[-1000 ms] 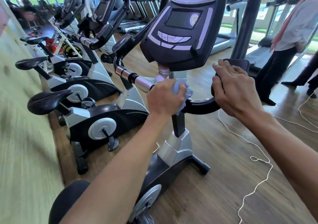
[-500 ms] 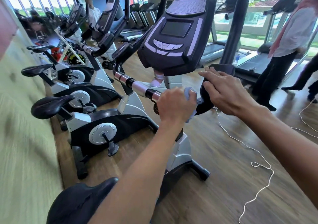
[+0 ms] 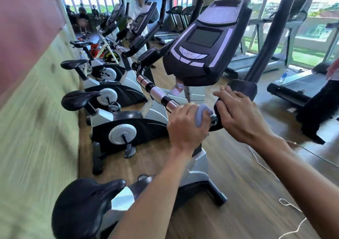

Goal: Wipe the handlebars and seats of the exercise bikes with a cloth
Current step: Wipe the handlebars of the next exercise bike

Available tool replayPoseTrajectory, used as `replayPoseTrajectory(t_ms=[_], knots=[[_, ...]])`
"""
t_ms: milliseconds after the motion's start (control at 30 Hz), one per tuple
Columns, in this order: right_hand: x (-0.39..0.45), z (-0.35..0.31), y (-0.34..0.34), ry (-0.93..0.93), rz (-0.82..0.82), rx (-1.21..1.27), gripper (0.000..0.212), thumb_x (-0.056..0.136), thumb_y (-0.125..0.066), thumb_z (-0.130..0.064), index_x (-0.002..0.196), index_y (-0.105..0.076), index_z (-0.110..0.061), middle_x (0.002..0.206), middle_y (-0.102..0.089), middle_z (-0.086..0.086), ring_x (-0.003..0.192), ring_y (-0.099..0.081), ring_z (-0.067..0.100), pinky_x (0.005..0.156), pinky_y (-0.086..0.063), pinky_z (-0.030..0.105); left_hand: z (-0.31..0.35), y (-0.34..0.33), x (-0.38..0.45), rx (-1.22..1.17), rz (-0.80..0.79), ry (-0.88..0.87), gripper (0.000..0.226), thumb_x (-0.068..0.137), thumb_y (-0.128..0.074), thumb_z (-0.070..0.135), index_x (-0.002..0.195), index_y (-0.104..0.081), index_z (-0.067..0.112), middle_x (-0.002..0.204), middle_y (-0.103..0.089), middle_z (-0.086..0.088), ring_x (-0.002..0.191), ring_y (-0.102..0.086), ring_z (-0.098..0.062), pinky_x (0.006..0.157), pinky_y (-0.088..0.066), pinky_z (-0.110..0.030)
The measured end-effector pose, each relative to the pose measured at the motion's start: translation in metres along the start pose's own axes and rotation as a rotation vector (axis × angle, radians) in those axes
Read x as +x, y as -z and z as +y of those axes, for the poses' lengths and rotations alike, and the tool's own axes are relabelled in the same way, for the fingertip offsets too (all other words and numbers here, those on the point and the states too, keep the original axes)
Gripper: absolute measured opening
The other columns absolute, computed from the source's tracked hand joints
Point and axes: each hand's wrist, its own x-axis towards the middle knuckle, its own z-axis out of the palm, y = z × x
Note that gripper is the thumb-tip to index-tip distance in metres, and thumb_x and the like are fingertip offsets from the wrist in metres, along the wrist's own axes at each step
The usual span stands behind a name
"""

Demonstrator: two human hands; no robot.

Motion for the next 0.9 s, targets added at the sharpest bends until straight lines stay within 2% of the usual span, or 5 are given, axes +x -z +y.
replayPoseTrajectory(t_ms=[133, 333, 433, 533, 900], knots=[[0.005, 0.005, -0.003, -0.004, -0.015, 0.012, 0.032, 0.102, -0.048, -0.019, 0.125, -0.064, -0.005, 0.132, -0.062, 0.019, 0.127, -0.045, 0.029, 0.107, -0.031, 0.036, -0.020, 0.001, -0.001, -0.137, 0.115, 0.013, 0.037, 0.098, -0.051, 0.043, 0.090, -0.072, 0.014, 0.093, -0.073, 0.000, 0.084, -0.063, -0.021, 0.070, -0.051, -0.033], [0.013, -0.017, -0.010, 0.129, 0.079, 0.181, 0.038, 0.094, -0.047, -0.025, 0.123, -0.065, -0.009, 0.139, -0.063, 0.012, 0.131, -0.055, 0.026, 0.113, -0.037, 0.034, -0.064, 0.015, 0.064, -0.342, 0.448, 0.726, 0.045, 0.100, -0.043, 0.050, 0.090, -0.069, 0.015, 0.085, -0.070, 0.000, 0.077, -0.065, -0.016, 0.064, -0.051, -0.031], [0.031, -0.034, -0.033, 0.106, 0.020, 0.249, 0.033, 0.096, -0.048, -0.024, 0.125, -0.061, -0.015, 0.115, -0.070, 0.002, 0.093, -0.058, 0.021, 0.088, -0.039, 0.031, -0.081, -0.006, 0.073, -0.358, 0.197, 0.780, 0.044, 0.106, -0.045, 0.044, 0.127, -0.062, 0.010, 0.122, -0.065, -0.010, 0.112, -0.060, -0.026, 0.089, -0.042, -0.032], [0.058, -0.042, -0.069, -0.008, -0.098, 0.203, 0.031, 0.100, -0.048, -0.025, 0.129, -0.054, -0.020, 0.093, -0.053, -0.007, 0.092, -0.053, 0.023, 0.077, -0.033, 0.036, -0.086, -0.032, 0.060, -0.276, -0.009, 0.676, 0.073, 0.099, -0.045, 0.051, 0.149, -0.039, -0.002, 0.149, -0.044, -0.020, 0.137, -0.041, -0.033, 0.112, -0.028, -0.034], [0.115, -0.053, -0.149, -0.265, -0.334, 0.038, 0.040, 0.104, -0.023, -0.037, 0.092, -0.050, -0.010, 0.078, -0.054, 0.008, 0.077, -0.053, 0.032, 0.070, -0.035, 0.037, -0.161, -0.050, 0.118, -0.210, -0.044, 0.699, 0.066, 0.104, -0.053, 0.035, 0.152, -0.033, -0.006, 0.156, -0.036, -0.025, 0.146, -0.032, -0.039, 0.119, -0.023, -0.040]])
